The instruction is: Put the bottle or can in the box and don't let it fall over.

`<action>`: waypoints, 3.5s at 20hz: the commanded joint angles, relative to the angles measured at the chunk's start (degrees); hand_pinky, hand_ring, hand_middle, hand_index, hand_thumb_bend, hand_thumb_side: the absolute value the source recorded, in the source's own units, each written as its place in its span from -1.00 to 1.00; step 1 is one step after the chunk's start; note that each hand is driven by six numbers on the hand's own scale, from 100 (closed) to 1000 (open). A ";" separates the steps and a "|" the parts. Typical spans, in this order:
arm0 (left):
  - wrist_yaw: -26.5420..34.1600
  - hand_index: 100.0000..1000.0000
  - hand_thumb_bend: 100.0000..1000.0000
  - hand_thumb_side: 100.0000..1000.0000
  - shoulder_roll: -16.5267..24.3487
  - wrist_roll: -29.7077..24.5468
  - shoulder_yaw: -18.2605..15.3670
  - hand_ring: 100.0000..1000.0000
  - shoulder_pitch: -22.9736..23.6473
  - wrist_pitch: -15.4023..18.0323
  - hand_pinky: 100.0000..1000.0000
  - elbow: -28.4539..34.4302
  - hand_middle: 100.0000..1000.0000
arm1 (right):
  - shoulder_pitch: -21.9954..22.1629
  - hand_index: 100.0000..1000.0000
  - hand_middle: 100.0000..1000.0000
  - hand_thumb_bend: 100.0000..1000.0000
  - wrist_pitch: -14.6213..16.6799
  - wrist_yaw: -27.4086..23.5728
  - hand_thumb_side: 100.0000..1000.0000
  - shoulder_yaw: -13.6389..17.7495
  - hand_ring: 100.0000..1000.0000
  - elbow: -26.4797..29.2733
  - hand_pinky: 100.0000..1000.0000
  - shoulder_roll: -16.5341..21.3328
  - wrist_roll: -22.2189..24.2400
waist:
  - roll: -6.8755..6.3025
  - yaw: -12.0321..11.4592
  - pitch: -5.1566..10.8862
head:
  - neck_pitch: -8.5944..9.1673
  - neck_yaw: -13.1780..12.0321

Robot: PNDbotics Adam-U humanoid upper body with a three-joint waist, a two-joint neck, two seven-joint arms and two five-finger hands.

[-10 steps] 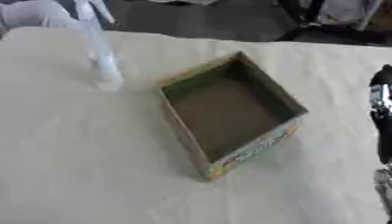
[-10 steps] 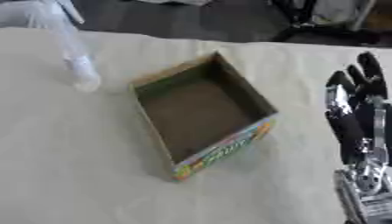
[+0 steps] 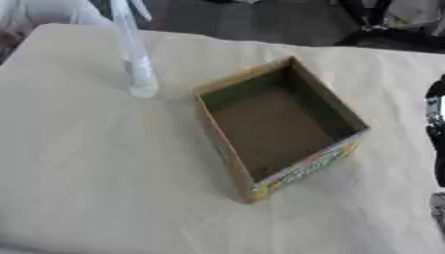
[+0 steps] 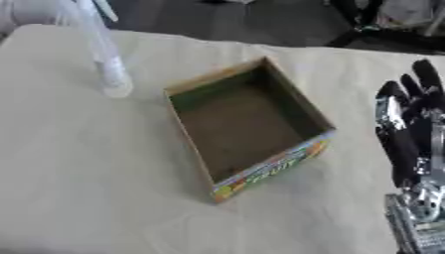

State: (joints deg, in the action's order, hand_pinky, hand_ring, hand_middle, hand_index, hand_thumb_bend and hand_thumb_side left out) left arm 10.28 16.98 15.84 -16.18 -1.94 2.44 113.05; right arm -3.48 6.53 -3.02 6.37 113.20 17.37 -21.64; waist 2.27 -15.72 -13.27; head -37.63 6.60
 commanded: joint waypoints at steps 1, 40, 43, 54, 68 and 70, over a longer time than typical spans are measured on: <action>-0.47 0.57 0.28 -0.05 0.61 0.10 -0.74 0.53 0.06 -0.02 1.00 0.85 0.72 | -0.33 1.00 1.00 -1.00 -0.10 0.37 -0.18 0.58 1.00 1.39 1.00 0.57 -0.08 | -0.28 -0.03 0.81 | 0.18 -0.19; -3.09 0.61 0.61 -0.41 17.38 -1.98 5.22 0.58 -13.70 -13.48 1.00 -21.05 0.67 | -1.16 1.00 1.00 -1.00 -1.08 -2.14 -0.18 -1.03 1.00 1.39 1.00 0.73 1.84 | -0.28 5.01 1.41 | 0.24 0.18; -2.54 0.61 0.63 -0.43 18.47 -4.40 6.37 0.58 -16.81 -12.88 1.00 -23.81 0.67 | -1.19 1.00 1.00 -1.00 -1.33 -2.45 -0.18 -1.09 1.00 1.39 1.00 0.71 1.77 | -0.18 5.25 1.69 | 0.19 0.12; -5.86 0.62 0.65 -0.48 19.78 -12.37 10.54 0.60 -27.32 -12.56 1.00 -35.07 0.68 | -1.48 1.00 1.00 -1.00 -1.22 -3.73 -0.18 -1.59 1.00 1.39 1.00 1.19 2.03 | 0.16 6.07 2.33 | -0.37 -0.61; -10.42 0.64 0.66 -0.50 19.07 -18.11 14.21 0.62 -35.13 -11.07 1.00 -42.93 0.71 | -2.37 1.00 1.00 -1.00 -1.80 -4.40 -0.18 -2.15 1.00 1.39 1.00 1.35 2.36 | -0.25 6.34 1.55 | -0.48 -1.89; -10.41 0.64 0.66 -0.50 18.42 -18.51 14.33 0.62 -36.14 -11.01 1.00 -43.44 0.71 | -2.54 1.00 1.00 -1.00 -2.02 -4.44 -0.18 -2.28 1.00 1.39 1.00 1.17 2.39 | -0.29 6.41 1.38 | -0.28 -1.97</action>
State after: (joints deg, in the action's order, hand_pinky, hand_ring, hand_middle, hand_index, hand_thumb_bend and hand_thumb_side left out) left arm 0.18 34.17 -2.22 -1.79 -36.88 -8.70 69.37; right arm -5.51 4.68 -7.30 4.10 113.20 17.45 -19.26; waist 2.25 -9.32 -12.56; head -38.16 4.79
